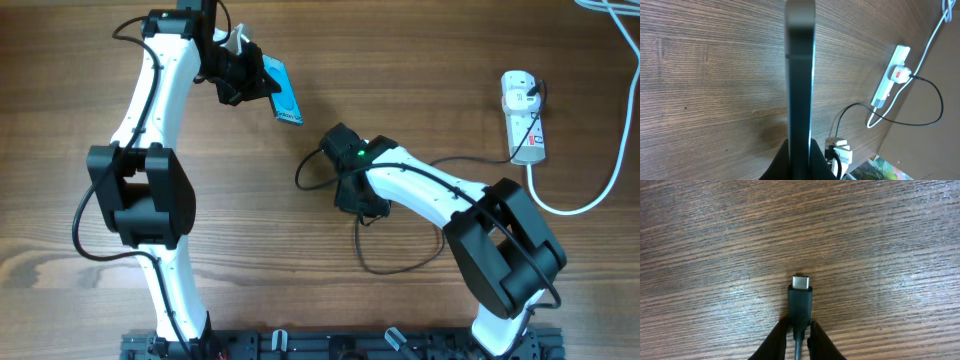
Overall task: Plug charger to phone and switch on socket
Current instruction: 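Close the right gripper on the USB-C plug, then lift the USB-C plug with the right gripper up to the phone's bottom edge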
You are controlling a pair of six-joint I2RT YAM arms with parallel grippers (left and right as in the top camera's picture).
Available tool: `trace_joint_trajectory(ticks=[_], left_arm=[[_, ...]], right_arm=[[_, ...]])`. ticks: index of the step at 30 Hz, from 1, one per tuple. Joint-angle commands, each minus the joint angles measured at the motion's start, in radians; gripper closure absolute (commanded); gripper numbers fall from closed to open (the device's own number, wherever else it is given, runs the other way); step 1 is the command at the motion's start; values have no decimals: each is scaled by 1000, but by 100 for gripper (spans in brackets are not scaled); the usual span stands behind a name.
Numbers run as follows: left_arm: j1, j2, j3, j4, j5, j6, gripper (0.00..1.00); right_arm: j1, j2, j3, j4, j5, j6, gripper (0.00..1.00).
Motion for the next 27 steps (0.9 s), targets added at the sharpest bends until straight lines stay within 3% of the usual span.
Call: trace_joint_trajectory(ticks=[1,10,12,14,19,23,27], left_arm=[[-1,-33,5,0,13,23,96],[-1,-33,5,0,16,23,96],[-1,-33,5,0,56,26,96],[-1,-33,5,0,161,107,96],[-12,-34,5,-7,491,346,96],[-65,-52,5,-3,495,421,96],[-134,-86,5,31,470,420,96]], right_arm=[[-9,50,-8,-9,14,-9,89],[-9,49,-3,-6,-3,-36,96],[-9,46,19,-10,-30,-92,96],[-9,28,39,-22,-39,-147,96],[-8,-130,130,-132,-171,-362,96],[-4,-331,145,-217,-231,-475,96],[3,-500,145,-274,-230,-505,96]])
